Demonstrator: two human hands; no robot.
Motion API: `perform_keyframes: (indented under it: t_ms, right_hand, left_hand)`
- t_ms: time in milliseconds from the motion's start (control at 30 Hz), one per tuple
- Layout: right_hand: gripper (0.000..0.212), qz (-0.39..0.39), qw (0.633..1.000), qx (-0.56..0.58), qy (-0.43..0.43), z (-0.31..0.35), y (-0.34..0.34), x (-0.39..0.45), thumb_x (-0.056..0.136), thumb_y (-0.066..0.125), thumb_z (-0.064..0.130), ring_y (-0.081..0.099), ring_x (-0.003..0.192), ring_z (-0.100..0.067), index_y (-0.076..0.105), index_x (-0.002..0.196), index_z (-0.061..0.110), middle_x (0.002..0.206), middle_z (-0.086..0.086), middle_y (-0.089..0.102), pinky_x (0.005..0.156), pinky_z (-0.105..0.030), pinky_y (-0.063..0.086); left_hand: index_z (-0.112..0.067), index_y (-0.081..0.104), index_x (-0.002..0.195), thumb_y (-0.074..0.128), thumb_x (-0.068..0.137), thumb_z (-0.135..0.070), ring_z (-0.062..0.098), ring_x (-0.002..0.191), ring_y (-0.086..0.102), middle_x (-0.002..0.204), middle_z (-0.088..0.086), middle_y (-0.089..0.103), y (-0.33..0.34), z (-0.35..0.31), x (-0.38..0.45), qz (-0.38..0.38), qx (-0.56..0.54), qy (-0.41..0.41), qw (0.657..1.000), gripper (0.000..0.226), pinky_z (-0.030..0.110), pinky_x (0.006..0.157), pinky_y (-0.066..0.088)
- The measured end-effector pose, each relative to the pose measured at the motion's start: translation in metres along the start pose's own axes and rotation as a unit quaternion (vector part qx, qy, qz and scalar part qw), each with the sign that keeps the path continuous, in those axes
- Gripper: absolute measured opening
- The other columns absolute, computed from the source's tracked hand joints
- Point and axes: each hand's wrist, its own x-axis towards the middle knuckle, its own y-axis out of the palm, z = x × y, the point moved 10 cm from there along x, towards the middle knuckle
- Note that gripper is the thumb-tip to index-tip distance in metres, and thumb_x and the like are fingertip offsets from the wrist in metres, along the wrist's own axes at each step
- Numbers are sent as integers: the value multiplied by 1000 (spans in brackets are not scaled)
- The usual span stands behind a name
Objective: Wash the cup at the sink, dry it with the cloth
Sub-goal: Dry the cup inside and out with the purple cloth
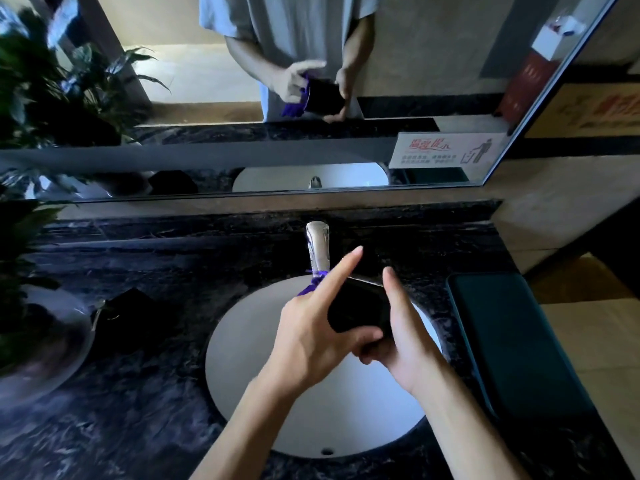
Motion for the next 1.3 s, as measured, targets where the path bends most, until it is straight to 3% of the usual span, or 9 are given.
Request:
perform_keyframes:
  t_ms: [133,200,433,533,700,867,1000,1100,1300]
  right_hand:
    - [63,-24,972,-147,-185,43,-4,-10,81,47,80,64,111,-11,59,127,39,128,-6,67,99,-32,52]
    - [47,-15,927,-222,-303,63,2,-25,89,49,63,61,113,-1,53,128,37,123,8,64,94,-13,45]
    - [26,-84,867,-222,-438,65,-3,-45,97,52,38,60,119,-10,56,122,35,124,19,62,96,-13,42]
    - [22,-95,881,-176,-430,63,-7,-42,98,50,47,63,111,-10,57,118,41,120,18,65,89,-15,47]
    - [29,-131,923,-105,-346,60,-21,-25,90,45,47,62,83,-9,66,93,27,88,10,69,71,-23,47]
    - [54,-65,990,-67,-102,27,-16,-1,78,49,54,56,51,-19,58,94,4,75,-8,57,40,-27,38]
    - [44,-32,897,-285,-337,70,6,-19,92,48,51,63,107,-1,61,125,24,116,4,64,88,-12,46]
    - [32,-74,811,-358,-457,79,15,-36,97,48,32,61,102,-11,62,118,12,109,-2,63,88,-19,44]
    - [31,-164,913,-241,-285,60,-8,-8,87,43,34,52,63,-9,61,78,10,69,5,59,53,-17,37]
  left_hand:
    - [-52,43,119,92,67,-39,-2,78,73,101,-20,74,-7,22,-7,-65,-213,-87,971,72,15,60,57]
    - [-47,41,108,92,62,-46,-3,72,71,92,-8,74,-8,32,-8,-86,-227,-146,959,68,17,61,57]
    - [-26,71,88,88,74,-46,16,49,69,70,-1,76,-16,22,-5,-114,-211,-166,957,29,23,41,51]
    - [-33,76,89,87,77,-46,26,35,59,59,12,70,-4,10,-7,-5,-260,-147,954,21,22,35,42]
    - [-43,70,89,96,66,-24,-14,59,63,72,-31,71,13,-4,-1,127,-127,-81,980,40,4,56,44]
    - [-24,75,94,80,81,-28,37,65,72,83,3,81,23,7,-9,146,-131,-112,974,14,52,62,60]
    - [-27,77,106,89,78,-31,30,44,58,70,35,69,10,37,-13,59,-296,-213,929,31,39,36,46]
    - [-19,77,105,92,77,-34,26,50,56,68,33,64,13,38,-11,72,-316,-207,923,35,34,44,42]
    - [-26,67,87,73,72,-16,17,41,55,56,-8,62,23,35,-15,144,-164,-208,953,19,34,42,47]
